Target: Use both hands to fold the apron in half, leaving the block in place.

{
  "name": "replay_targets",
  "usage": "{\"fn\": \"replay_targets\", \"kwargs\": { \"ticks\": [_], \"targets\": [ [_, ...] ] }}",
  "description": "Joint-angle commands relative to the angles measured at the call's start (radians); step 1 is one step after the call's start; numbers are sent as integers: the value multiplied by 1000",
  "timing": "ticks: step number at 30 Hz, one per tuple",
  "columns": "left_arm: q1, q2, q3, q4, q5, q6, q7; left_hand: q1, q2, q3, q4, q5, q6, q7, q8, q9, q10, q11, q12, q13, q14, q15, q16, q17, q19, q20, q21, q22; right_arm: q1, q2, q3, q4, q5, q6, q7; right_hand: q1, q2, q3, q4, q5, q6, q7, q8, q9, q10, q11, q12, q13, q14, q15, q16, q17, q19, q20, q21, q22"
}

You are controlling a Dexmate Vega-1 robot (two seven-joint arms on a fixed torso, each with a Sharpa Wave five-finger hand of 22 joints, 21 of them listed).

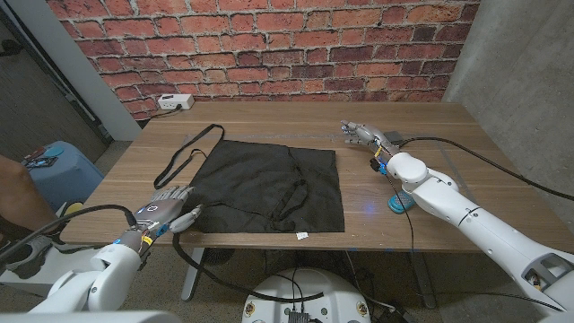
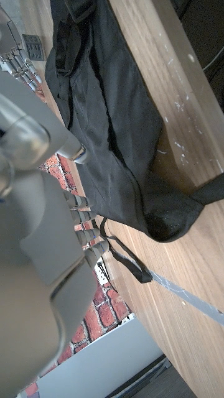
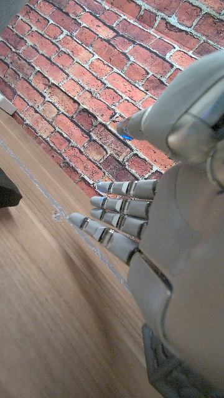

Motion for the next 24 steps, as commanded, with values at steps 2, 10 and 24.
{"fn": "replay_targets", "kwargs": {
  "ticks": [2, 10, 24],
  "targets": [
    [-27, 34, 52, 28, 10, 46, 35, -10, -1, 0, 5, 1, -8, 2, 1, 5, -8, -3, -2, 5, -8, 0, 3, 3, -9, 2, 2, 4, -20, -14, 5, -72, -46, -66, -68, 19, -2, 1, -8, -1, 27, -3, 9, 2, 25, 2, 7, 2, 26, 1, 9, 5, 15, 3, 6, 3],
    [-31, 74, 69, 37, 9, 62, 44, -14, -2, 0, 6, 1, -4, 0, 4, 4, -4, -2, 1, 5, -7, 1, 4, 2, -17, 1, 0, 4, -27, -29, 2, -133, -56, -133, -74, 40, -6, 3, -20, -1, 53, -2, 11, 1, 50, 5, 9, 2, 43, 0, 9, 3, 23, 4, 3, 3],
    [-34, 117, 102, 53, -15, 77, 76, -18, -1, 1, 7, 2, -5, 0, 4, 4, -5, -4, 1, 5, -8, -1, 3, 2, -20, 1, 1, 4, -29, -41, -14, -183, -54, -183, -50, 66, -8, 6, -28, -2, 61, 0, 5, 1, 59, 5, 4, 2, 50, -1, 5, 3, 14, 8, -7, 3]
  ]
}}
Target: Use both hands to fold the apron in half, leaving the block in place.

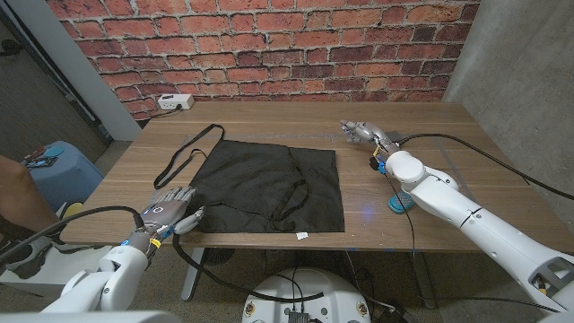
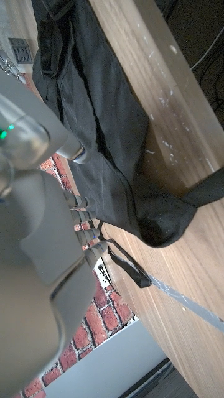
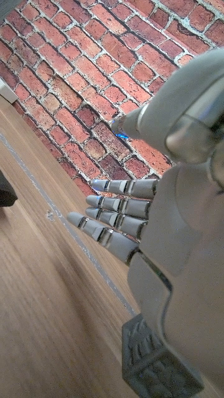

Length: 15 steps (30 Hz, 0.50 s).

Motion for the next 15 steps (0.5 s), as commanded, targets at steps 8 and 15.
{"fn": "replay_targets", "kwargs": {
  "ticks": [8, 15],
  "targets": [
    [-15, 47, 48, 28, -36, 22, 62, -12, -1, 2, 8, 2, -11, -1, 2, 4, -3, -2, 2, 5, -7, 2, 3, 1, -5, 5, 2, 3, 3, -35, -26, -113, -34, -110, 11, 76, -27, 5, -19, -5, 82, 15, 4, 1, 76, 8, 7, 0, 76, 5, 9, -1, 53, 6, 0, 2],
    [-39, 66, 69, 55, -64, 16, 95, -12, -1, 3, 7, 2, -16, -4, 1, 4, 3, -7, 4, 5, -4, 0, 4, 1, -2, 6, 4, 3, 8, -34, -34, -144, -49, -155, 2, 129, -53, 0, -16, -7, 148, 15, 8, 0, 158, 6, 15, -3, 146, -4, 21, 0, 110, -2, 5, 2]
  ]
}}
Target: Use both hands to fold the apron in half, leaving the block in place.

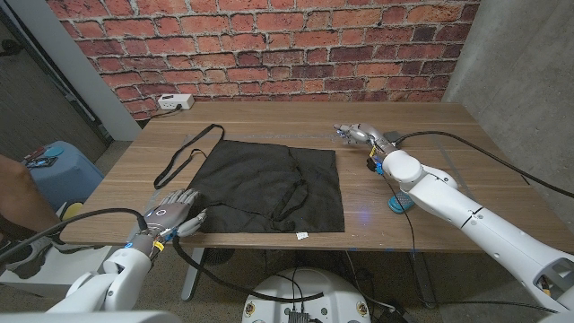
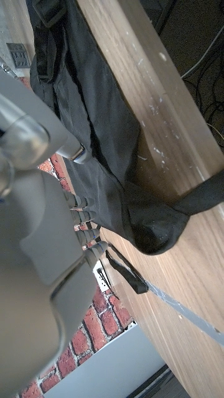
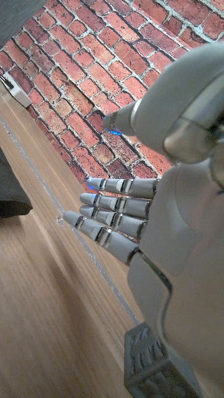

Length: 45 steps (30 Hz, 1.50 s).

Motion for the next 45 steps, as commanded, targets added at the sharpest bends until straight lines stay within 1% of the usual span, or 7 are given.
{"fn": "replay_targets", "kwargs": {
  "ticks": [1, 5, 8, 14, 28, 36, 45],
  "targets": [
    [-27, 32, 28, 35, -50, -5, 54, -13, -1, 3, 7, 2, -11, 2, 1, 4, 3, -6, 5, 4, -5, 0, 4, 3, -3, 6, 4, 3, 11, -11, -17, -71, -25, -79, -6, 22, -10, -3, -2, -3, 27, 0, 7, 3, 34, -2, 6, -1, 27, -3, 9, 3, 27, -3, 5, 2],
    [-28, 37, 21, 45, -96, -20, 59, -18, -2, 1, 11, 2, -10, -1, 2, 4, 4, -9, 5, 5, -4, -2, 5, 4, -3, 5, 4, 4, 20, -10, -23, -79, -25, -96, 3, 21, -12, -5, 1, -3, 28, 3, 5, 3, 33, 0, 3, -1, 27, -1, 8, 5, 29, -3, 4, 2],
    [-31, 43, 21, 51, -119, -23, 59, -69, -13, -29, 51, 1, 0, 2, 8, 6, 6, -8, 6, 5, -7, -4, 9, 12, -7, 5, 6, 6, 24, -7, -26, -80, -26, -101, 4, 20, -12, -8, 5, -4, 27, 1, 2, 3, 29, 1, -1, -2, 22, 1, 5, 6, 27, -4, 1, 2],
    [-39, 56, 29, 63, -160, -28, 64, -122, -17, -58, 74, 6, 14, 8, 12, 6, 8, -5, 7, 6, -11, 2, 11, 16, -13, 10, 7, 9, 35, 0, -37, -74, -27, -104, 14, 20, -11, -10, 9, -3, 22, 3, -4, 3, 26, -1, -7, -2, 16, 1, 1, 8, 23, -3, -3, 3],
    [-73, 100, 70, 59, -229, 5, 47, -180, -17, -106, 83, 16, 53, -2, 19, 6, 44, -11, 18, 5, -6, 7, 15, 17, -24, 21, 10, 13, 53, 7, -54, -59, -25, -104, 41, 11, -8, -17, 19, -3, 25, 2, -9, 3, 28, 1, -13, -2, 17, 0, 0, 12, 23, -2, -7, 3],
    [-98, 125, 101, 58, -263, 26, 54, -184, -16, -127, 83, 20, 75, -2, 22, 6, 68, -17, 24, 5, -3, 6, 16, 17, -30, 20, 10, 14, 57, -7, -55, -76, -25, -131, 51, -27, -26, -40, 37, -2, 34, 2, -14, 3, 36, 2, -19, -3, 30, 1, -1, 14, 38, -2, -6, 3],
    [-123, 160, 134, 63, -292, 42, 76, -185, -16, -136, 82, 21, 77, 1, 21, 6, 71, -16, 24, 5, -2, 8, 16, 17, -35, 13, 10, 14, 84, -36, -84, -118, -52, -198, 88, 40, -35, -30, 3, 9, 48, -7, -20, 4, 54, -23, -27, -2, 61, -10, -2, 6, 75, -7, -2, 3]
  ]
}}
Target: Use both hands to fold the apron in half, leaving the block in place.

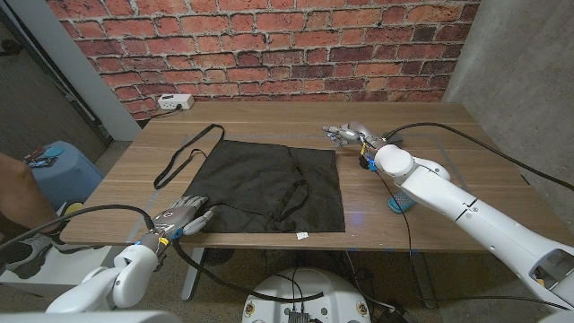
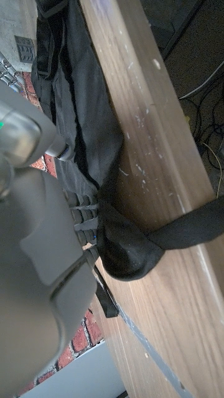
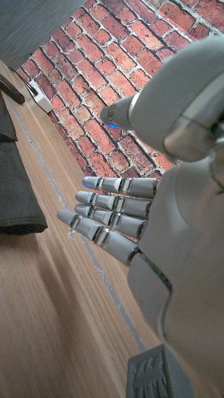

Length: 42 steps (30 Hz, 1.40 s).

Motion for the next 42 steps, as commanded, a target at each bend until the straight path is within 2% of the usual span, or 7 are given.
{"fn": "replay_targets", "kwargs": {
  "ticks": [1, 9, 25, 42],
  "targets": [
    [-31, 44, 43, 3, -47, 26, 26, -11, 0, -8, 2, 6, 11, -1, 3, 6, 5, -5, 4, 5, 1, 0, 4, 5, -7, -3, 3, 5, 30, -32, -33, -43, -31, -64, 36, 32, -4, 6, -11, 8, 9, 1, -6, 3, 9, -6, -5, 2, 14, -3, -3, 1, 13, -2, 3, 3],
    [-25, 71, 56, -10, -70, 46, 44, -11, 0, -14, 2, 6, 9, -2, 0, 6, 4, -6, 2, 5, 1, 1, 4, 5, -8, -5, 4, 5, 58, -52, -59, -48, -73, -93, 65, 76, -6, 15, -21, 11, 3, -3, -13, 4, 4, -12, -13, 3, 13, -8, -10, -1, 13, -5, -2, 3],
    [-27, 114, 78, -28, -109, 68, 71, -10, 1, -29, 0, 8, 10, -3, -3, 6, 5, -6, 0, 5, 2, -1, 4, 4, -9, -8, 5, 5, 102, -81, -91, -55, -127, -177, 124, 110, -10, 18, -20, 11, -12, -8, -22, 6, -3, -13, -21, 6, 0, -9, -20, 0, 4, -2, -10, 4],
    [-5, 155, 67, -46, -152, 81, 82, -8, 4, -44, -1, 10, 14, -7, -4, 6, 8, -8, -2, 5, 6, -4, 5, 4, -6, -11, 7, 4, 154, -69, -128, -7, -160, -219, 175, 126, -13, 14, -11, 10, -34, -7, -32, 7, -23, -11, -32, 9, -13, -5, -28, 3, -10, 2, -18, 4]
  ]
}}
